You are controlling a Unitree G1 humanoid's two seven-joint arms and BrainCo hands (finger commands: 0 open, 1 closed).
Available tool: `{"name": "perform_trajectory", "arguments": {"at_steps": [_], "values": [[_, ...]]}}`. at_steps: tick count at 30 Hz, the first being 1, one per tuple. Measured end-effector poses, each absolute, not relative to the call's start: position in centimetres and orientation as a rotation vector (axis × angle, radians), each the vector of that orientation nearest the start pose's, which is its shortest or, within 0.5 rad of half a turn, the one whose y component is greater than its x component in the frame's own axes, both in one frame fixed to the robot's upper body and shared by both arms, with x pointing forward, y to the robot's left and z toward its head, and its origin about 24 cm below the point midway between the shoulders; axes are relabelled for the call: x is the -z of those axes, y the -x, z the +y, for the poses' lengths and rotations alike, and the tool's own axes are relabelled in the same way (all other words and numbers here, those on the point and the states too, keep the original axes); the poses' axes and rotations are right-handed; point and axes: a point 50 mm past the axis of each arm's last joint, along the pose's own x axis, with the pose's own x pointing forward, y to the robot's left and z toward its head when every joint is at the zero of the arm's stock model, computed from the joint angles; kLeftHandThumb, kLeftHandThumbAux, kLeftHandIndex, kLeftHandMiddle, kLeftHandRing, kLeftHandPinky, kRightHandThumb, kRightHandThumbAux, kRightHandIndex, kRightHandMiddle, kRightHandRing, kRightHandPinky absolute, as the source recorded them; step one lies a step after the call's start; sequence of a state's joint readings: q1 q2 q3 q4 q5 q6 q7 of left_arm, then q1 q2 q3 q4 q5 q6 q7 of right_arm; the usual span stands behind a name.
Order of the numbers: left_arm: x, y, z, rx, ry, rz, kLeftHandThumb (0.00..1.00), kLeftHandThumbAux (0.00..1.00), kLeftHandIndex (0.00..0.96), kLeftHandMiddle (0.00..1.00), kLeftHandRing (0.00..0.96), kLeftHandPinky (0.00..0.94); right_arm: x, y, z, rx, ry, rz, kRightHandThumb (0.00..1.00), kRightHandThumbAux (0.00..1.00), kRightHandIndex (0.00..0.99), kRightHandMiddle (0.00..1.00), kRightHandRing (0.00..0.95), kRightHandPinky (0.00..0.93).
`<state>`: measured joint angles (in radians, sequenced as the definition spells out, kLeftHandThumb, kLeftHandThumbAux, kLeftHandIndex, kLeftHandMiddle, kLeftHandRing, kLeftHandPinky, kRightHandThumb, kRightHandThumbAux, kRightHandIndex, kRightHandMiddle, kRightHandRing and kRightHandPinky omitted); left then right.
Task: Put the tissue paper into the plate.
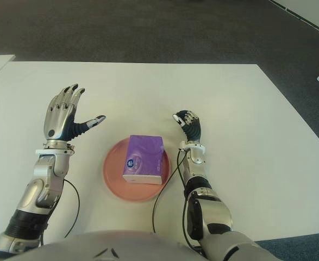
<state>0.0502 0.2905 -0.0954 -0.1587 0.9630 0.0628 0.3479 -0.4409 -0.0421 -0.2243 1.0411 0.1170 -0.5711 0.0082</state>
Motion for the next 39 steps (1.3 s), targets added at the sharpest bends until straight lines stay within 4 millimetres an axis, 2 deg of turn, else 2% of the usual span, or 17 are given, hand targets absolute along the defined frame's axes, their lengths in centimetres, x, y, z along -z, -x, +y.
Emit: {"name": "perform_trajectory", "arguments": {"at_steps": [2, 5, 8, 11, 13, 14, 17, 24, 29, 35, 39], "values": [[-7.8, -23.7, 18.7, -0.282, -1.113, -0.314, 0.302, 0.249, 0.244, 0.168, 0.159, 0.242, 1.6, -30.1, -17.8, 0.16, -0.126, 0.032, 0.697, 0.723, 0.409, 0.445, 0.37, 0.164], [-7.0, -23.5, 18.8, -0.269, -0.955, -0.306, 0.44, 0.411, 0.323, 0.265, 0.247, 0.311, 1.3, -30.2, -18.0, 0.16, -0.123, 0.014, 0.697, 0.724, 0.41, 0.44, 0.364, 0.155], [-6.3, -23.5, 18.7, -0.261, -0.795, -0.288, 0.466, 0.491, 0.349, 0.314, 0.307, 0.364, 1.1, -30.1, -18.1, 0.162, -0.119, -0.001, 0.696, 0.724, 0.41, 0.437, 0.359, 0.151], [-5.5, -23.7, 18.6, -0.251, -0.645, -0.247, 0.401, 0.565, 0.361, 0.362, 0.357, 0.401, 1.0, -30.0, -18.2, 0.162, -0.116, -0.012, 0.694, 0.725, 0.409, 0.43, 0.352, 0.156], [-4.9, -23.9, 18.6, -0.248, -0.536, -0.207, 0.304, 0.593, 0.365, 0.395, 0.383, 0.412, 0.9, -29.9, -18.3, 0.162, -0.112, -0.018, 0.692, 0.725, 0.408, 0.422, 0.344, 0.163], [-4.6, -23.9, 18.7, -0.251, -0.49, -0.187, 0.249, 0.603, 0.367, 0.41, 0.393, 0.419, 0.9, -29.8, -18.4, 0.163, -0.111, -0.021, 0.69, 0.726, 0.407, 0.416, 0.339, 0.164], [-3.4, -23.9, 18.9, -0.259, -0.335, -0.121, 0.166, 0.606, 0.37, 0.431, 0.406, 0.428, 1.1, -29.3, -18.7, 0.168, -0.103, -0.024, 0.689, 0.727, 0.406, 0.406, 0.332, 0.168], [-0.2, -22.8, 19.4, -0.286, -0.048, 0.033, 0.069, 0.592, 0.362, 0.425, 0.402, 0.401, 1.4, -27.6, -19.4, 0.147, -0.065, -0.031, 0.683, 0.729, 0.404, 0.373, 0.306, 0.156], [1.1, -21.6, 19.3, -0.28, 0.012, 0.11, 0.045, 0.591, 0.337, 0.396, 0.386, 0.382, 1.4, -26.5, -19.8, 0.115, -0.045, -0.022, 0.679, 0.731, 0.403, 0.361, 0.293, 0.13], [1.1, -21.1, 19.1, -0.252, 0.025, 0.126, 0.044, 0.592, 0.307, 0.371, 0.377, 0.38, 1.5, -25.3, -20.1, 0.102, -0.043, 0.006, 0.679, 0.732, 0.402, 0.365, 0.295, 0.126], [1.2, -20.5, 18.9, -0.229, 0.025, 0.139, 0.047, 0.585, 0.289, 0.361, 0.386, 0.422, 1.5, -24.5, -20.1, 0.099, -0.045, 0.017, 0.676, 0.732, 0.402, 0.352, 0.283, 0.125]]}}
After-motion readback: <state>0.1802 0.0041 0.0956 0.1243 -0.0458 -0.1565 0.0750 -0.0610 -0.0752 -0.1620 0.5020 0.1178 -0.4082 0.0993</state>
